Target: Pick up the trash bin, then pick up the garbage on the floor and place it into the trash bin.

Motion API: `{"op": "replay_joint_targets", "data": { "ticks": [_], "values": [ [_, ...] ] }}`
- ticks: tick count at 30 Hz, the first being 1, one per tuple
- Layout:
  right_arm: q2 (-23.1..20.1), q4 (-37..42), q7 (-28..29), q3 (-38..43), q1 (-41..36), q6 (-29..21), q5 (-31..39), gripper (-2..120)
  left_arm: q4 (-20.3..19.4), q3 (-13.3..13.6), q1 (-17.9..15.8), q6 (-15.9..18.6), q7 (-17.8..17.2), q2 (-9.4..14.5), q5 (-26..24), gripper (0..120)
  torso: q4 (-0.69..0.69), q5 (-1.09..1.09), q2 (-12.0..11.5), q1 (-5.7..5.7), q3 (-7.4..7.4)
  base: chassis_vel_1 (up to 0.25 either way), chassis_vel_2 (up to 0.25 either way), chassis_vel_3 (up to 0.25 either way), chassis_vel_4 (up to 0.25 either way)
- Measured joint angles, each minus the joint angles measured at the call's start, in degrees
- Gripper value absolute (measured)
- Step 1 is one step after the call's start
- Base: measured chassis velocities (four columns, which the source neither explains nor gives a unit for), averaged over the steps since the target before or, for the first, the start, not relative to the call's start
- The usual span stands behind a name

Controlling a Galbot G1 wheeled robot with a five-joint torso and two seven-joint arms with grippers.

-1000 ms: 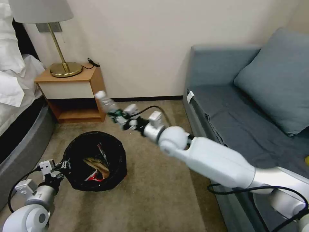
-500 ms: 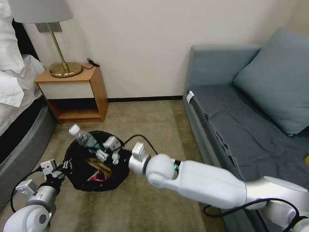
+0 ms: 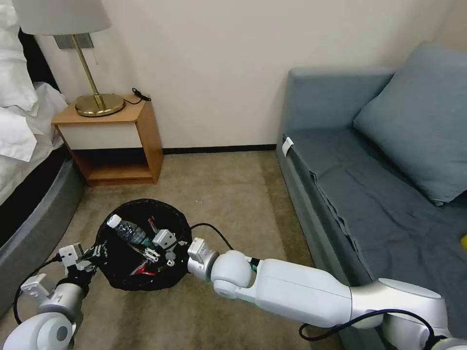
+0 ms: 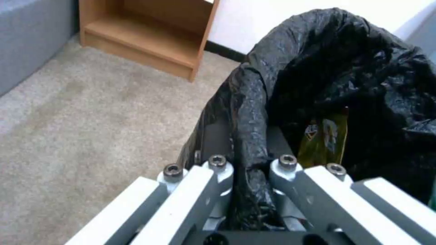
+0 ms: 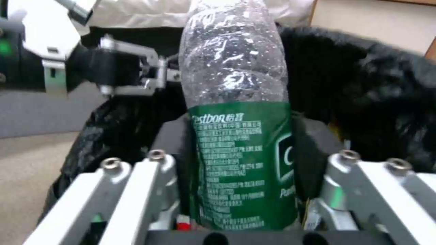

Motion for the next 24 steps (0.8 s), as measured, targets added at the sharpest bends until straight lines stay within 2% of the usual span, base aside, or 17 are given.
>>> {"op": "replay_joint_targets", "data": {
  "ticks": [5,7,11,12,14,16,24],
  "values": [
    [-0.6,-0.13,-0.05,0.26,-0.62,0.0,-0.42,67,0.03,0.17,-0.42,0.27,-0.03,-0.02,-0.06,4,-0.01,0.0,0.0,0.0,0.0,0.0,0.0,0.0,0.0],
    [-0.66,-0.12,-0.05,0.29,-0.66,0.0,-0.43,70,0.1,0.2,-0.43,0.27,-0.03,-0.04,-0.02,4,-0.01,0.0,0.0,0.0,0.0,0.0,0.0,0.0,0.0],
    [-0.98,0.01,-0.64,0.36,-0.69,0.12,-0.56,89,0.44,0.5,-0.64,0.41,-0.05,-0.15,0.09,4,0.0,0.0,0.0,0.0,0.0,0.0,0.0,0.0,0.0],
    [-0.98,0.01,-0.64,0.36,-0.69,0.12,-0.56,89,0.44,0.5,-0.64,0.41,-0.05,-0.15,0.09,4,0.0,0.0,0.0,0.0,0.0,0.0,0.0,0.0,0.0],
    [-1.12,0.23,-0.63,1.01,-0.75,1.11,-0.97,98,0.69,0.66,-0.91,0.78,-0.47,-0.26,-0.13,4,0.0,0.0,0.0,0.0,0.0,0.0,0.0,0.0,0.0],
    [-1.18,0.36,-0.56,1.18,-0.8,1.36,-1.1,98,0.73,0.72,-0.95,0.91,-0.68,-0.31,-0.23,4,0.0,0.0,0.0,0.0,0.0,0.0,0.0,0.0,0.0],
    [-5.39,5.17,4.67,6.77,-3.59,4.94,-4.9,100,1.97,2.34,-1.66,4.01,-5.55,-1.78,-5.39,4,-0.01,0.01,0.0,0.0,0.0,0.0,0.0,0.0,0.0]
  ]
}}
